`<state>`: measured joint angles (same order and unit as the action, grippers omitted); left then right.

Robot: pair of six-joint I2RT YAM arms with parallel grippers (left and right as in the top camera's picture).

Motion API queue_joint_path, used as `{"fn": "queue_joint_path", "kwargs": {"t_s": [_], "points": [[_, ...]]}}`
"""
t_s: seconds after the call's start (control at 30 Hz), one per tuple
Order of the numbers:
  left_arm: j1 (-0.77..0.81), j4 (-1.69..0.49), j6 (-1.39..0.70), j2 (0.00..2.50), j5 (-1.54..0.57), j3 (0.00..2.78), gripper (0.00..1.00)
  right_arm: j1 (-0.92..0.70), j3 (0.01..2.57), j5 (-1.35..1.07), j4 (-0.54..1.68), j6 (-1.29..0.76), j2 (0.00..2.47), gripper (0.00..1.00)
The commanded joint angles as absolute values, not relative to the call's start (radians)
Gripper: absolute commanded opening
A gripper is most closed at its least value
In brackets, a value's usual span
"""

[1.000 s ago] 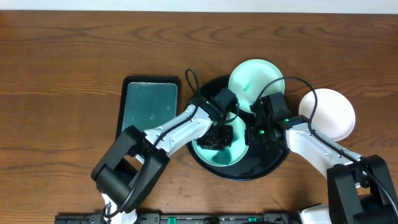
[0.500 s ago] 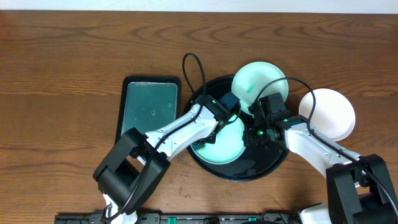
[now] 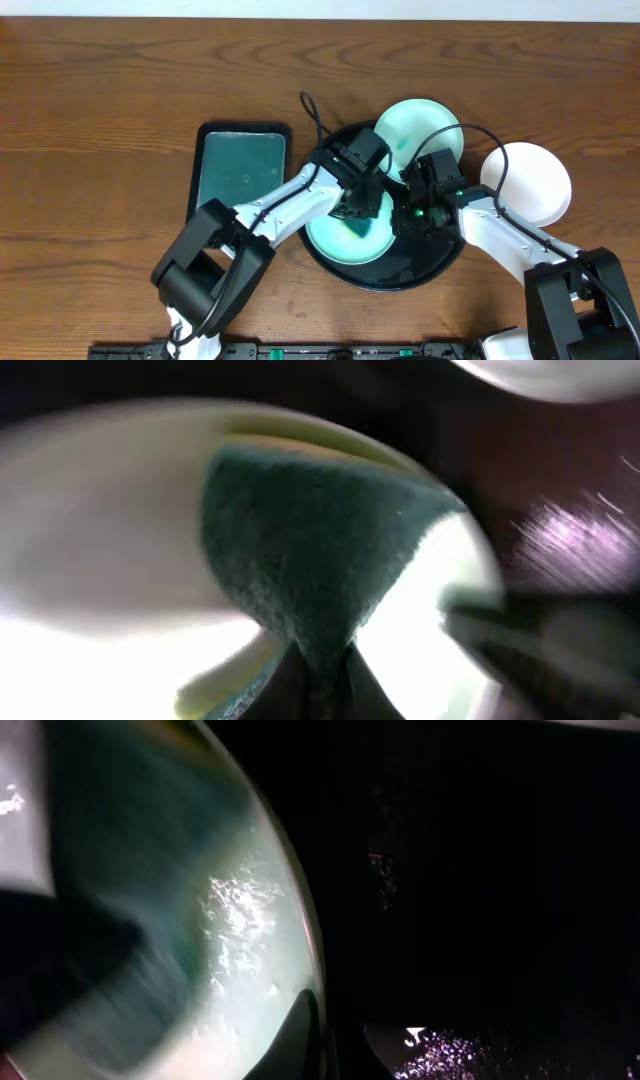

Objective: Clean dirty plates on tray and stack at the side
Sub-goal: 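Scrub the pale green plate with the sponge held in left gripper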

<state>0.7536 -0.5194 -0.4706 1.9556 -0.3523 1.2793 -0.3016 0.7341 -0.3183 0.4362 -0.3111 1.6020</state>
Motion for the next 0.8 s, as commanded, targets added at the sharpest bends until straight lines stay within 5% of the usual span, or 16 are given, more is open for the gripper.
{"fn": "queue_joint_path", "kwargs": {"t_s": [0.0, 0.17, 0.53, 0.77], "points": [[0.798, -0.534, -0.453, 2.007, -0.619, 1.26, 0.07, -0.295, 0.721, -0.236, 0.453, -0.299, 1.622, 0.01], [0.809, -0.621, -0.468, 2.011, -0.569, 1.26, 0.07, -0.295, 0.721, -0.237, 0.453, -0.3, 1.622, 0.01], [0.808, -0.966, -0.6, 1.987, 0.028, 1.262, 0.07, -0.295, 0.721, -0.237, 0.452, -0.299, 1.622, 0.01], [0.762, -1.031, -0.61, 1.828, 0.168, 1.282, 0.07, -0.295, 0.721, -0.237, 0.453, -0.299, 1.622, 0.01]]}}
